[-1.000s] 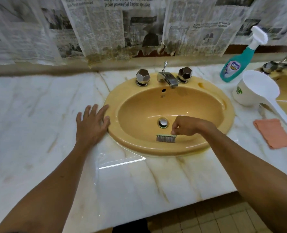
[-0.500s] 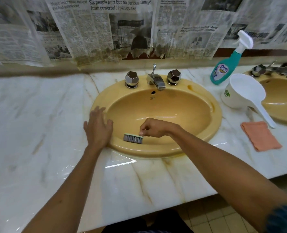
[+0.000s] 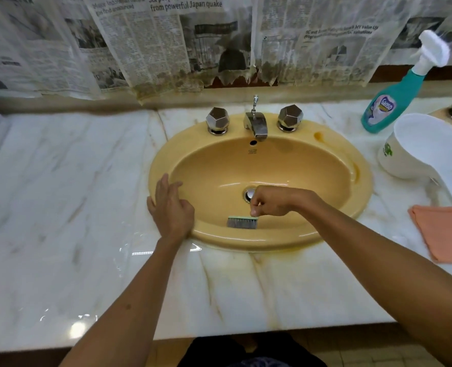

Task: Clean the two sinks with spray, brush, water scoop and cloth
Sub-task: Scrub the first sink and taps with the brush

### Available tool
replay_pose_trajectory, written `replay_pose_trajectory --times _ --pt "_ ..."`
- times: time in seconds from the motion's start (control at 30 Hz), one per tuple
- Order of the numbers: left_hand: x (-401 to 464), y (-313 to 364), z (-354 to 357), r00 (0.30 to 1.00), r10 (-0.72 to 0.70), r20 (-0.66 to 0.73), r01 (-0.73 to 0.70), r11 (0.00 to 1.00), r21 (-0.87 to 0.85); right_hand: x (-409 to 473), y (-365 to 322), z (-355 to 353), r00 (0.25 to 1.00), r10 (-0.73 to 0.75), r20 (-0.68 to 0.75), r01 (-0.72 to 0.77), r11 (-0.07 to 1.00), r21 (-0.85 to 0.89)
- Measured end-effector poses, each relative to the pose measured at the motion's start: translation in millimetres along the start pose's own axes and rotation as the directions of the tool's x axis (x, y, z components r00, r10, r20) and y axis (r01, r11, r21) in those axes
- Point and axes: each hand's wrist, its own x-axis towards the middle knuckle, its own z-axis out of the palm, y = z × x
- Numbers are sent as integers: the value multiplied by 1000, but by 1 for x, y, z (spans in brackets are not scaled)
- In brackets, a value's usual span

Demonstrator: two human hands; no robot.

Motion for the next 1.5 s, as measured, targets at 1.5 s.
replay_pose_trajectory --times 1.5 --pt "12 -41 -13 952 277 131 -282 959 25 -6 -27 -6 996 93 11 -94 993 74"
